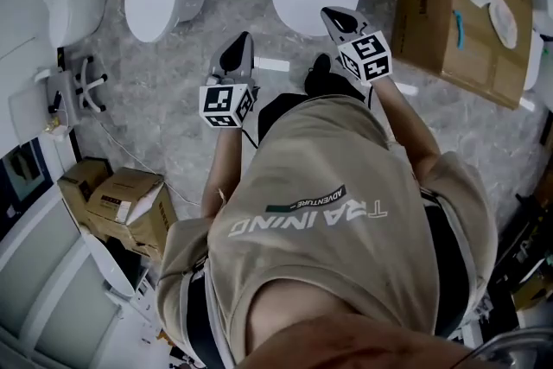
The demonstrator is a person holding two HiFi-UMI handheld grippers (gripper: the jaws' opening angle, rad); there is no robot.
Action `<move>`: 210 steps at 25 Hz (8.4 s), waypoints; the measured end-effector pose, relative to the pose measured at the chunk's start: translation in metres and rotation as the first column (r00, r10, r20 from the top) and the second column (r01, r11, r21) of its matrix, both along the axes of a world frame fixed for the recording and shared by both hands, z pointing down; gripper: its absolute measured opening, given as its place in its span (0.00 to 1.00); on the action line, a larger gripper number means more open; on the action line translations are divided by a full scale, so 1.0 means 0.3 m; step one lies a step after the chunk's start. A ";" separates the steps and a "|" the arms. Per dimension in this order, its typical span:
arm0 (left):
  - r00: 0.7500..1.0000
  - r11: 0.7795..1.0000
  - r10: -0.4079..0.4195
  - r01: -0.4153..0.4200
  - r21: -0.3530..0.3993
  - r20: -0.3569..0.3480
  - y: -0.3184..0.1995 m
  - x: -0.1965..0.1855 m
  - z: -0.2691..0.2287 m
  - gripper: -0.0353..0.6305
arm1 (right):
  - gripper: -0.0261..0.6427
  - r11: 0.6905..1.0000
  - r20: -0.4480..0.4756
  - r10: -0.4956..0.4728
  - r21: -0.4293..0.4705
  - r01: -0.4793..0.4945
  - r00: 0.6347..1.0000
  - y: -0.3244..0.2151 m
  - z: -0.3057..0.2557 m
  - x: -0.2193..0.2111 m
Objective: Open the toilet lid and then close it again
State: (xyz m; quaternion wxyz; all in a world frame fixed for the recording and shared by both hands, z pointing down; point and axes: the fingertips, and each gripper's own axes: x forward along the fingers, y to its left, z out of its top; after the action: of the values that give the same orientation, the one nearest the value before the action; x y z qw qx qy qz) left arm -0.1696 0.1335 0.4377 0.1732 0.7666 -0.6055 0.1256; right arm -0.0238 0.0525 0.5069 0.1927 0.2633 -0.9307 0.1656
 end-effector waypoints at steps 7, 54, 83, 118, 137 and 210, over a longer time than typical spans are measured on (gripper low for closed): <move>0.994 0.989 0.106 -0.109 -0.096 -0.042 -0.183 0.002 0.192 0.06 | 0.06 0.988 -0.097 0.095 -0.115 -0.106 0.991 -0.035 0.173 0.073; 0.936 0.690 0.334 -0.323 -0.648 -0.111 -0.104 0.139 1.703 0.06 | 0.06 0.830 -0.425 0.032 -0.493 -0.260 0.905 0.197 1.474 0.237; 0.884 0.698 0.453 -0.432 -0.571 -0.116 -0.118 0.124 1.384 0.06 | 0.06 0.900 -0.250 0.112 -0.384 -0.205 0.962 0.128 1.140 0.194; 0.924 0.858 0.381 -0.361 -0.366 -0.019 -0.527 0.097 0.594 0.06 | 0.06 0.957 -0.050 0.185 -0.219 -0.192 0.981 -0.290 0.339 0.154; 0.959 0.942 0.281 -0.270 -0.196 0.027 -0.966 0.041 0.246 0.06 | 0.06 0.943 -0.053 0.297 -0.140 -0.302 0.953 -0.741 -0.004 0.105; 0.942 0.932 0.315 -0.285 -0.224 0.113 -2.071 -0.048 0.052 0.05 | 0.06 0.963 -0.291 0.233 -0.061 -0.261 0.928 -1.934 -0.221 -0.035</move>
State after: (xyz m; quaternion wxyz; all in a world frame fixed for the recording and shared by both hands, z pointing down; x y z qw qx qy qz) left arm -0.1840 -0.4877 0.4534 0.1847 0.8169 -0.4758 0.2684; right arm -0.0343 -0.5278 0.4407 0.3133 0.3894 -0.8439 0.1952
